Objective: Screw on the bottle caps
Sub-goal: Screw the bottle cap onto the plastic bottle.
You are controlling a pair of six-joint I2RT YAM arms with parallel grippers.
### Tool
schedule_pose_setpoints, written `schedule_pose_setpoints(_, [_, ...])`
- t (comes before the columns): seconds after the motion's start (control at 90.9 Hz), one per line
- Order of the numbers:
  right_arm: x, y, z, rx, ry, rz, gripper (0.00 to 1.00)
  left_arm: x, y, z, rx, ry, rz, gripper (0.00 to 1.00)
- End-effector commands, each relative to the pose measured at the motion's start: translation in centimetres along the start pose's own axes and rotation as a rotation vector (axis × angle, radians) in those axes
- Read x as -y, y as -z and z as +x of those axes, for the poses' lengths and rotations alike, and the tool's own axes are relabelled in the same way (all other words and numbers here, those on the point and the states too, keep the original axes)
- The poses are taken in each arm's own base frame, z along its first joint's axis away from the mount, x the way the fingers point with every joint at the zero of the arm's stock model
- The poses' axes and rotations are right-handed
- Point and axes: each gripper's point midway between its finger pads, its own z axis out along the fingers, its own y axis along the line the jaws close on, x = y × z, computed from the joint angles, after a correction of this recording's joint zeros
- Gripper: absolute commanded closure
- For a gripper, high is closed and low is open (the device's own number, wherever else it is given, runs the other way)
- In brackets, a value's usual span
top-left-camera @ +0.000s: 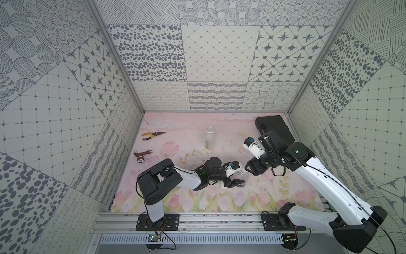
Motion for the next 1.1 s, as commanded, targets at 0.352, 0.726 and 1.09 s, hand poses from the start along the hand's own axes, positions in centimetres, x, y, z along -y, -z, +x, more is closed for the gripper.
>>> schedule_pose_setpoints(0.352, [-2.1, -2.5, 0.3, -0.041, 0.134, -0.145, 0.29, 0.8, 1.2, 1.4, -0.033, 0.026, 0.084, 0.29])
schedule_pose_setpoints(0.726, [-1.9, -3.7, 0.0, -0.061, 0.166, -0.133, 0.35, 0.5, 0.9, 1.4, -0.036, 0.034, 0.079, 0.30])
schedule_pose_setpoints(1.09, [-1.3, -4.2, -0.2, -0.069, 0.231, -0.067, 0.42, 0.3, 0.9, 1.3, -0.037, 0.035, 0.066, 0.30])
